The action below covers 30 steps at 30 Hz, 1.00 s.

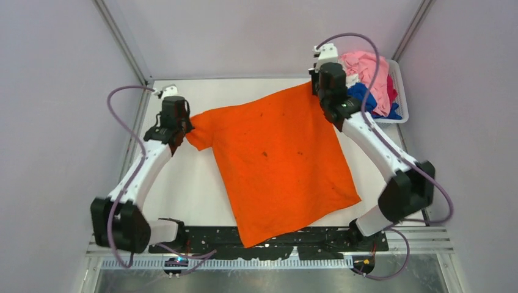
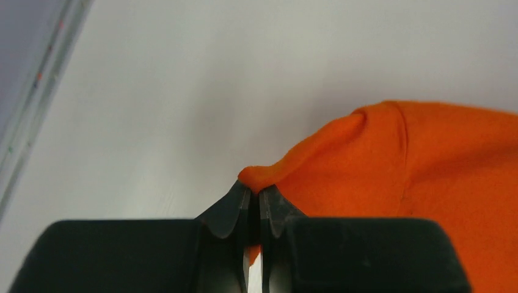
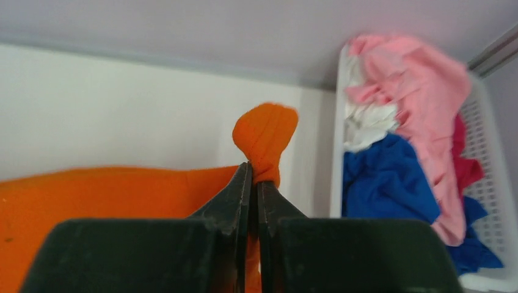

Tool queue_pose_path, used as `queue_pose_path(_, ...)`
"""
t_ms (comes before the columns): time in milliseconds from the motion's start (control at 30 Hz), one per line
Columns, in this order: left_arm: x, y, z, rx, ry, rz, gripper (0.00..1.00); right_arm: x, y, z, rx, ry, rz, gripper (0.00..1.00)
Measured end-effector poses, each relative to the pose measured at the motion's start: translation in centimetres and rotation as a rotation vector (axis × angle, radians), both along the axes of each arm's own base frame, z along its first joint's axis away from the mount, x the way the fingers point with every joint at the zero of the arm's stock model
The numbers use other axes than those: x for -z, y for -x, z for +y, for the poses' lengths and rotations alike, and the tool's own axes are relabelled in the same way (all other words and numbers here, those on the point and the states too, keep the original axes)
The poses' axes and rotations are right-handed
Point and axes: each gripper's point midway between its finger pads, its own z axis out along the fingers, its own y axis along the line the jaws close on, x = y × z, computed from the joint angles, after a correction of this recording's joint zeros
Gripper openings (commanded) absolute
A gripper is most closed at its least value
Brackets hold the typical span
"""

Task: Fold and stack the t-shirts
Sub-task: Flatten out the tshirt

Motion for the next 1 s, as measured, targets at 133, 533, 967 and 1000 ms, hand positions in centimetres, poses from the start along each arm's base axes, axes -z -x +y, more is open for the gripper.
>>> queue_pose_path(133,11.4,-0.6,0.7,-0.035,0.032,0.330,0.67,12.8,-5.4,1.7,-0.036,0.057,0.261,0.43)
queue_pose_path(533,10.5,-3.7,-3.9,0.097,0.236,0.329,1.00,19.0,-7.0,4.4,-0.078,-0.023,0.404,0.96)
queue_pose_path(967,13.4,-6.3,-13.7,0.355,0.566,0.359,1.00,23.8,11.7,5.9,-0.193,-0.419,0.595,0.95)
queue_pose_path(1000,14.0,-6.1,-14.3,0.364,0.573,0.372,1.00,25.8,13.3,6.0,-0.189,-0.428,0.660,0.95)
